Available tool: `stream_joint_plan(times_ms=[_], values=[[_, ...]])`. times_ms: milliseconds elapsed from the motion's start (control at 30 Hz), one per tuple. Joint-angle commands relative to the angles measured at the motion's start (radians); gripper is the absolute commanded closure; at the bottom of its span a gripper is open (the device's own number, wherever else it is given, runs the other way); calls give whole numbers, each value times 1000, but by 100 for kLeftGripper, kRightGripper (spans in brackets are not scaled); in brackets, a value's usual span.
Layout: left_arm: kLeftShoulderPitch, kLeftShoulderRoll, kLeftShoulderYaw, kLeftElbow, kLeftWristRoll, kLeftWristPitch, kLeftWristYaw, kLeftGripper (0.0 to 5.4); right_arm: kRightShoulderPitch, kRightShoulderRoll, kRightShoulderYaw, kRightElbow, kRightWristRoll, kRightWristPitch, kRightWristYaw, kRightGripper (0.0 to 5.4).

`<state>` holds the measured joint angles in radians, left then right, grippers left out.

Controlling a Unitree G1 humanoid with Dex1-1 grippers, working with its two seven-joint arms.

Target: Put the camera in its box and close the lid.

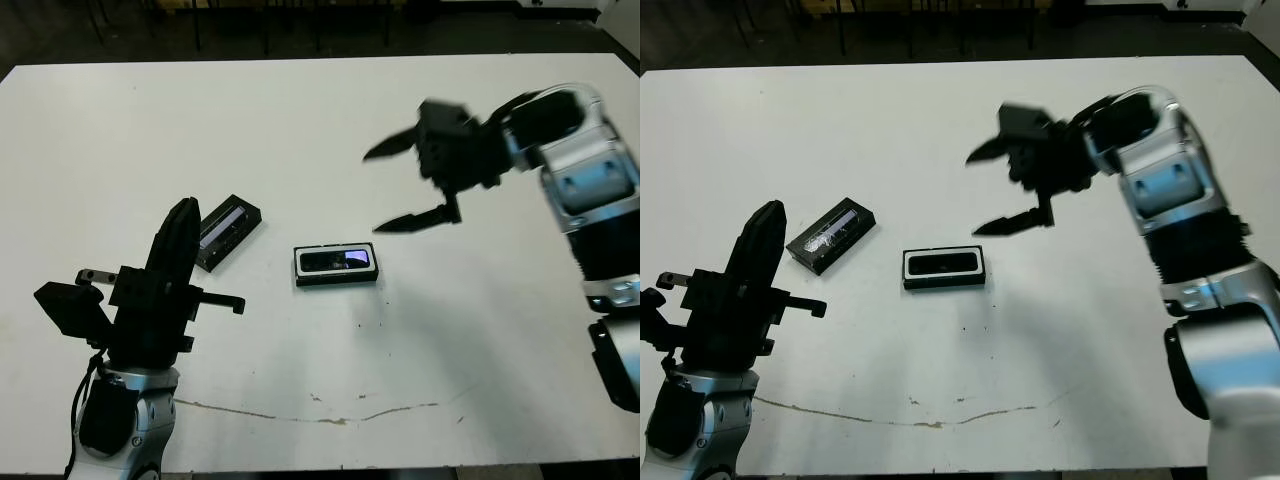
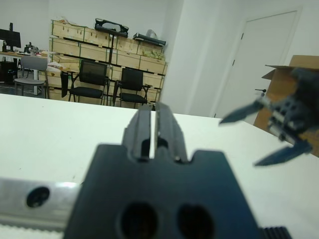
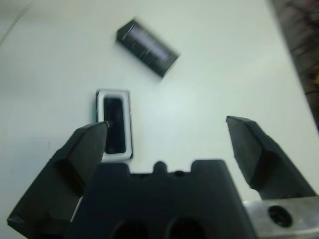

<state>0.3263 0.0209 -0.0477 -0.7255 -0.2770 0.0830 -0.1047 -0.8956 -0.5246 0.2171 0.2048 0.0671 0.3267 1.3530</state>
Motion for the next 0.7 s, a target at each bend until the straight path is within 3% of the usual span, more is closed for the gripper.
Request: stream_joint_plan(times_ms=[33, 167, 233, 433, 533, 633, 700], values=[[152, 18, -3, 5, 4, 29, 2, 540, 135, 27, -115, -126, 57, 89, -185, 1], [154, 21, -2, 3, 34, 20, 10, 540, 299, 82, -220, -343, 75, 167, -443, 11], [154, 25, 8, -3, 45, 22, 11, 540, 407, 123, -263, -458, 74, 156, -562, 34], [87, 86, 121, -12, 63, 22, -38, 540, 750, 132, -313, -718, 38, -35, -716, 138], [34, 114, 177, -24, 62, 49, -70, 540, 871, 178, -356, -781, 106, -42, -777, 193], [-42, 143, 228, -23, 58, 88, -98, 540, 972, 249, -402, -791, 196, -110, -821, 248], [-84, 166, 246, -31, 60, 129, -102, 540, 1018, 271, -409, -810, 205, -130, -860, 284]])
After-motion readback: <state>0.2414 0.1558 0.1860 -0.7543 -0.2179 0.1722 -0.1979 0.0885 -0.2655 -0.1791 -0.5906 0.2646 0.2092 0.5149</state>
